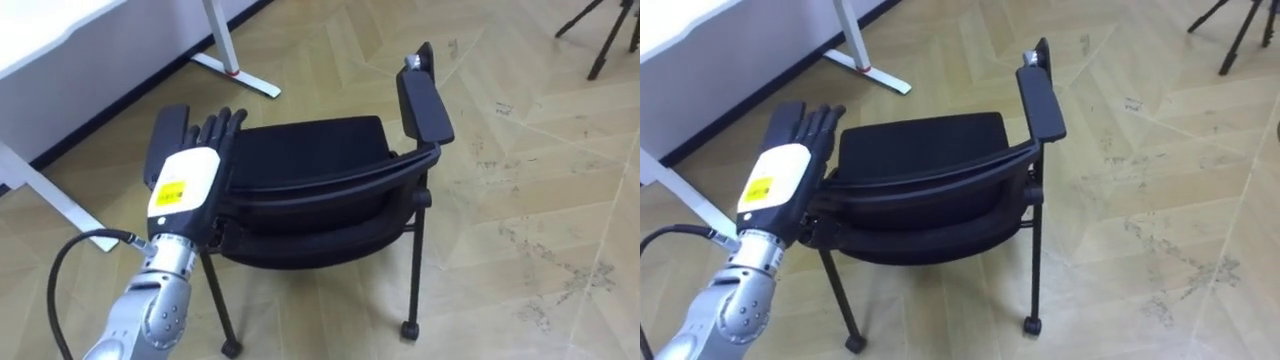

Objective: Push chair

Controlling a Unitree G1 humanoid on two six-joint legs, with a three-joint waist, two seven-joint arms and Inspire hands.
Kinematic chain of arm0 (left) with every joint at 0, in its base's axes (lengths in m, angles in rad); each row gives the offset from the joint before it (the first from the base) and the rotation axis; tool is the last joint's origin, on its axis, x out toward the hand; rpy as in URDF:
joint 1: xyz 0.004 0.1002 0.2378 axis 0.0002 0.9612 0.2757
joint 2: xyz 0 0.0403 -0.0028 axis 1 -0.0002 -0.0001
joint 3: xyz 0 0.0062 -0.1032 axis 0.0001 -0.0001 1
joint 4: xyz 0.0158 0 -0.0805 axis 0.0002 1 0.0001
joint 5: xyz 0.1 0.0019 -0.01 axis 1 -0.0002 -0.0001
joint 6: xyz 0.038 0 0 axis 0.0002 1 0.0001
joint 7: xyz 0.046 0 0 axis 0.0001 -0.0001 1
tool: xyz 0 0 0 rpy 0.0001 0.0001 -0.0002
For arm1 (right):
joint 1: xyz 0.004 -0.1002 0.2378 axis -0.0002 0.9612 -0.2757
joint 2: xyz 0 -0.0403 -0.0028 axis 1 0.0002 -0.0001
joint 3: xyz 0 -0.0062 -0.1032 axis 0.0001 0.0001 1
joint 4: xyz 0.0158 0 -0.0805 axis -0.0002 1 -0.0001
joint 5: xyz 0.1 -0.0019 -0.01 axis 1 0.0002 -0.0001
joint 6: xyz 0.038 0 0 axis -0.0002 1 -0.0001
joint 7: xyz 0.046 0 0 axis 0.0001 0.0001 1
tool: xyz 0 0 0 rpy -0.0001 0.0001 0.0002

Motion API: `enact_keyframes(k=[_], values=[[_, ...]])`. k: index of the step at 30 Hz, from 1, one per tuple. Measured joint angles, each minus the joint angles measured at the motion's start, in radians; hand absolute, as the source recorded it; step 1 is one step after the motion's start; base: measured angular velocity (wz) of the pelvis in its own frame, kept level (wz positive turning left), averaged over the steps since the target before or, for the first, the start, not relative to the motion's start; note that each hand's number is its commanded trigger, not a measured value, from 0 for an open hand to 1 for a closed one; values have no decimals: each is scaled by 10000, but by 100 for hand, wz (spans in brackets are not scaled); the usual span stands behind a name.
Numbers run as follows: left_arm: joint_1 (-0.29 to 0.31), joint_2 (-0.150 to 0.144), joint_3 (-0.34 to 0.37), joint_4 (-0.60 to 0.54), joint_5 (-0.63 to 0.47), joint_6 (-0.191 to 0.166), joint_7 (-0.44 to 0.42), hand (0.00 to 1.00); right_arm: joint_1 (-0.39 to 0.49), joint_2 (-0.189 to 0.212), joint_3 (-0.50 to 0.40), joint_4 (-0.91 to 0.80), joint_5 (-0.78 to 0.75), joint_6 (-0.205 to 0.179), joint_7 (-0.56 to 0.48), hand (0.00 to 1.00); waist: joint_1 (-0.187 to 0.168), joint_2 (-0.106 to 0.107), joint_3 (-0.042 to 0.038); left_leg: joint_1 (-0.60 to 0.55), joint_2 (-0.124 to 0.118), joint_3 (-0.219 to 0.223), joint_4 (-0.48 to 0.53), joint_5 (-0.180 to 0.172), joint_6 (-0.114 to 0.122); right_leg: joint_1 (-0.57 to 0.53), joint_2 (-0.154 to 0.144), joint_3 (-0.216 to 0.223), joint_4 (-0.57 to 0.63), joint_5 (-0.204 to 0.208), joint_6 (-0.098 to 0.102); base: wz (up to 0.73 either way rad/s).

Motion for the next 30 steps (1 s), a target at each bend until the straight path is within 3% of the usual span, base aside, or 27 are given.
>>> enact_keyframes(k=[9,15,20,24,30], values=[[2,69,-95,188,202,-69,0,0,-168,0,4,301,6,-18,9,0,27,0,-2,43,-11,6,-38,0,0,-62,17,246,-14,0,0,-7],[-145,166,-148,1591,517,-420,513,0,-96,-120,-21,247,-232,1,17,0,18,103,-57,215,-16,65,-183,7,-13,-47,46,467,-2,1,-1,-11],[-497,166,-307,2795,741,-438,796,0,-61,-292,-30,187,-182,65,22,0,17,236,-122,540,2,254,-259,16,-27,147,54,518,14,0,-1,-10],[-794,163,-311,3604,1322,-427,1129,0,-30,-356,-414,169,-167,241,0,0,-17,186,-113,652,13,269,-264,31,-47,178,75,589,6,3,-11,-8],[-775,189,-300,4062,1706,-346,1788,0,-14,-387,-570,171,-185,379,-154,0,-107,-23,-138,803,9,284,-274,32,-46,237,106,812,30,3,-10,-8]])
